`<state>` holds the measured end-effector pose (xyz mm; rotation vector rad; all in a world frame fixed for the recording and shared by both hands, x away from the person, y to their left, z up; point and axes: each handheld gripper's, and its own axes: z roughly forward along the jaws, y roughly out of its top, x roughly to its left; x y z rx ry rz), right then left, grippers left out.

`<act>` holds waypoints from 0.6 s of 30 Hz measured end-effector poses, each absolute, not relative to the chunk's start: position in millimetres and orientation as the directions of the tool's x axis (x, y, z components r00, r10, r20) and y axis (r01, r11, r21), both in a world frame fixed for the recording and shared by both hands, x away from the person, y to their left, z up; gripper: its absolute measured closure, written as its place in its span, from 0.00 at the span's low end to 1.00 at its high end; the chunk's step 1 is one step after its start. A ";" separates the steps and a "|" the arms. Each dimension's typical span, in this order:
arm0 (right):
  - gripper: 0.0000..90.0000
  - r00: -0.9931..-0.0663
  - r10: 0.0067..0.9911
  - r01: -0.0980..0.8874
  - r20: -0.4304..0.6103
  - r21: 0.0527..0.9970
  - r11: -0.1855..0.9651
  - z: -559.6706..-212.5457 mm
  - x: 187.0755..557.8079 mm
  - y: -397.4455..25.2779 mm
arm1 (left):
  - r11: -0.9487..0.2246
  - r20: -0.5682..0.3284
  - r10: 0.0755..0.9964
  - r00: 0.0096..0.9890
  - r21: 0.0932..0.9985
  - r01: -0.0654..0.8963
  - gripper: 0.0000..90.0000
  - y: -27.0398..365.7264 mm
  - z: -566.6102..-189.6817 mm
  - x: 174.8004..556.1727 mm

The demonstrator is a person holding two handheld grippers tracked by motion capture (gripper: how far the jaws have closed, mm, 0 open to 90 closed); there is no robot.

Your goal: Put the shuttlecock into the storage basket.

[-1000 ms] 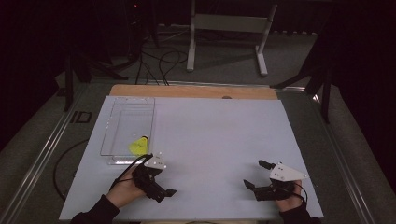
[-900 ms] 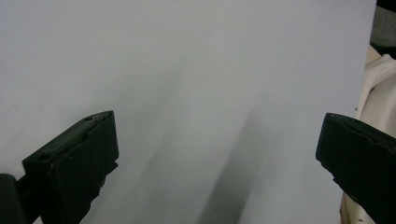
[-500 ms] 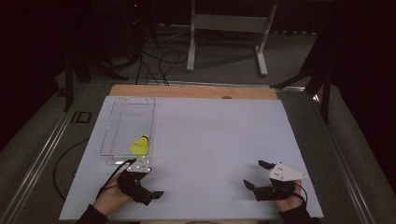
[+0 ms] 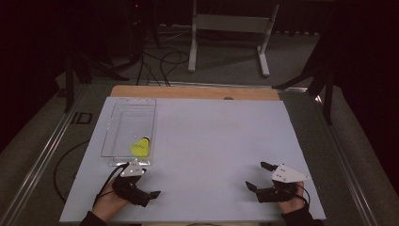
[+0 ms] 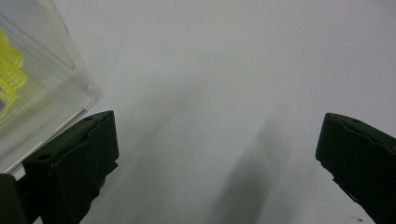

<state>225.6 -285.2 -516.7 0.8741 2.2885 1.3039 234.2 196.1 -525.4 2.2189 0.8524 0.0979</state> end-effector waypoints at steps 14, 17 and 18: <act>0.10 -0.747 0.665 0.334 -0.011 0.858 0.389 -517.8 225.0 -285.1 | -0.507 -0.133 0.620 0.773 0.684 0.524 0.00 196.2 -524.9 232.7; 0.10 -0.747 0.665 0.335 -0.012 0.857 0.392 -517.9 224.9 -284.8 | -0.507 -0.120 0.627 0.770 0.688 0.519 0.00 196.5 -524.5 232.1; 0.10 -0.747 0.665 0.335 -0.012 0.857 0.392 -517.9 224.9 -284.8 | -0.510 -0.117 0.627 0.771 0.687 0.518 0.00 196.4 -524.6 231.9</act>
